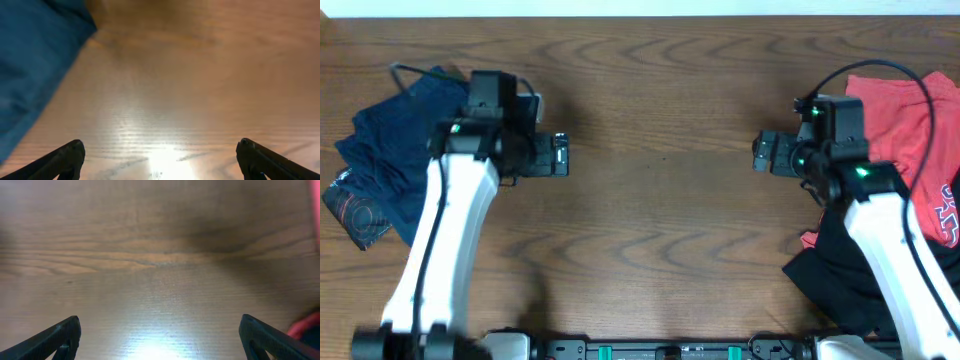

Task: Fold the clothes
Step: 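Open the left gripper and pull it back from the stack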

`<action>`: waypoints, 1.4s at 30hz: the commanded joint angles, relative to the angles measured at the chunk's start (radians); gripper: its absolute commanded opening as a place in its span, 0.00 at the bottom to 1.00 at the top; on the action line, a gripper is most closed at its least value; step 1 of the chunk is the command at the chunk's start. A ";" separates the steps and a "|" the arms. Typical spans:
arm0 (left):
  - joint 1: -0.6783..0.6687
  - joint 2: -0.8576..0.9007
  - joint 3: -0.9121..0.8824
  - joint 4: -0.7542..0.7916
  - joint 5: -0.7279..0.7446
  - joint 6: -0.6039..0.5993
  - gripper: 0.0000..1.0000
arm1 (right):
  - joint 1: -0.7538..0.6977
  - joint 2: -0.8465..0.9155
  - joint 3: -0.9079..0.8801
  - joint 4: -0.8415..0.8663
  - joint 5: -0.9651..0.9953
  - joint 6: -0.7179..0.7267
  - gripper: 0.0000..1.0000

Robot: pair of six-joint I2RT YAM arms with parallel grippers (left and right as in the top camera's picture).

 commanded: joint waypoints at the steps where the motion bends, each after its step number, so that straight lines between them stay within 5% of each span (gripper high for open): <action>1: -0.008 -0.178 -0.085 0.063 -0.014 0.010 0.98 | 0.014 -0.125 0.004 -0.032 0.093 0.007 0.99; 9: -0.040 -0.567 -0.365 0.342 -0.031 0.009 0.98 | 0.073 -0.399 -0.141 -0.014 0.242 0.119 0.99; 12: -0.040 -0.617 -0.375 0.316 -0.031 0.009 0.98 | 0.073 -0.420 -0.148 -0.041 0.242 0.119 0.99; 34: -0.040 -0.603 -0.375 0.287 -0.031 0.009 0.98 | 0.073 -0.397 -0.148 -0.131 0.242 0.119 0.99; 42: -0.040 -0.603 -0.375 0.287 -0.031 0.009 0.98 | 0.047 -0.522 -0.212 -0.105 0.250 0.041 0.99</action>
